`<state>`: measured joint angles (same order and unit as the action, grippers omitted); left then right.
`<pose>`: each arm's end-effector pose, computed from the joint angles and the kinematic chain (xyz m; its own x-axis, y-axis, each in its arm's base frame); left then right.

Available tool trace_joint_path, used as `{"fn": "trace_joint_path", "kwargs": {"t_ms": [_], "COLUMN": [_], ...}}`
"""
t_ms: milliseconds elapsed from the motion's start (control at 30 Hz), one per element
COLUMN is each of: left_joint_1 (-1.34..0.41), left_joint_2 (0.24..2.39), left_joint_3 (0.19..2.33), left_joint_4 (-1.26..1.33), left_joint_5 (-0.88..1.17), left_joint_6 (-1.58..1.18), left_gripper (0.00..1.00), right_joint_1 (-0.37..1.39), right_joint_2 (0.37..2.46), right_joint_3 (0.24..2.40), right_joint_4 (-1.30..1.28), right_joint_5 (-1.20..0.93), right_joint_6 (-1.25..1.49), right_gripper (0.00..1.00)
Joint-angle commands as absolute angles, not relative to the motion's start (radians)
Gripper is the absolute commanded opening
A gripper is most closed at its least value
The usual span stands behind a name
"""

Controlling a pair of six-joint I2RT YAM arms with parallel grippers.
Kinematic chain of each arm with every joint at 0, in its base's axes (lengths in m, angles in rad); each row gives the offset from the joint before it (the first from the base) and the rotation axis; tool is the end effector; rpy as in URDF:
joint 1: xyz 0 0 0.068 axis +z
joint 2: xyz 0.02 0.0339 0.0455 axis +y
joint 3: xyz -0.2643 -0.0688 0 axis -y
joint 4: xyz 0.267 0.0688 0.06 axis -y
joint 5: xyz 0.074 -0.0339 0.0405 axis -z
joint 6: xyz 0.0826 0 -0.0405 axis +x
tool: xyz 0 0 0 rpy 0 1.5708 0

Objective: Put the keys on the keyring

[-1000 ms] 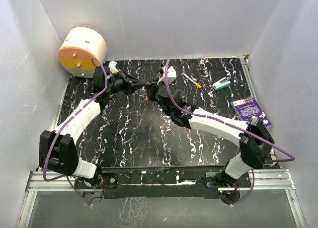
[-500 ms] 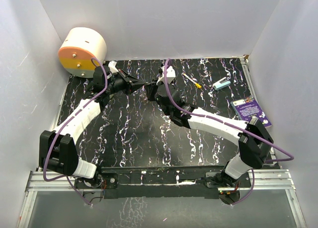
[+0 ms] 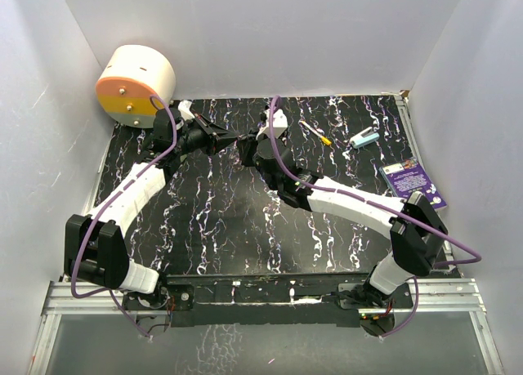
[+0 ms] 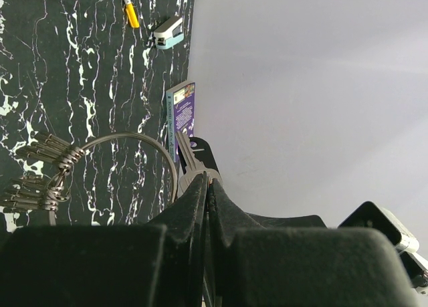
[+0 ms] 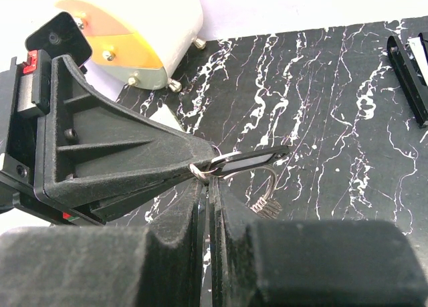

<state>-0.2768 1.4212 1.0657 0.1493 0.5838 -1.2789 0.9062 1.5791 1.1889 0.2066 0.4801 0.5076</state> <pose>0.3643 -0.1508 0.3089 -0.7721 -0.6114 -0.1736 0.0263 0.2421 -0.9699 0.2994 0.3203 0.3048 -0.3016 0.3141 -0.9002 -0.3107 0.8603 0.4042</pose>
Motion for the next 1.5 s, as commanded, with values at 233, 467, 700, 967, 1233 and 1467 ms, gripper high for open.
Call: {"fn": "trace_joint_path", "kwargs": {"t_ms": [233, 467, 700, 967, 1233, 1467], "left_joint_1": [-0.298, -0.298, -0.299, -0.295, -0.293, -0.293], "left_joint_2": [1.373, 1.373, 1.373, 1.373, 1.373, 1.373], "left_joint_3": [1.087, 1.085, 1.080, 1.063, 1.056, 1.056], "left_joint_4": [0.132, 0.131, 0.137, 0.135, 0.136, 0.134], "left_joint_5": [0.687, 0.690, 0.687, 0.632, 0.615, 0.620], "left_joint_6": [-1.272, -1.272, -1.274, -1.231, -1.218, -1.218], "left_gripper": [0.00, 0.00, 0.00, 0.00, 0.00, 0.00], "right_joint_1": [0.889, 0.890, 0.889, 0.901, 0.916, 0.917], "right_joint_2": [1.560, 1.573, 1.575, 1.567, 1.572, 1.582], "right_joint_3": [1.231, 1.248, 1.256, 1.267, 1.273, 1.285], "right_joint_4": [0.265, 0.263, 0.274, 0.263, 0.253, 0.246], "right_joint_5": [0.589, 0.596, 0.593, 0.535, 0.529, 0.542], "right_joint_6": [0.558, 0.567, 0.563, 0.564, 0.569, 0.561], "right_gripper": [0.08, 0.08, 0.08, 0.08, 0.08, 0.08]}}
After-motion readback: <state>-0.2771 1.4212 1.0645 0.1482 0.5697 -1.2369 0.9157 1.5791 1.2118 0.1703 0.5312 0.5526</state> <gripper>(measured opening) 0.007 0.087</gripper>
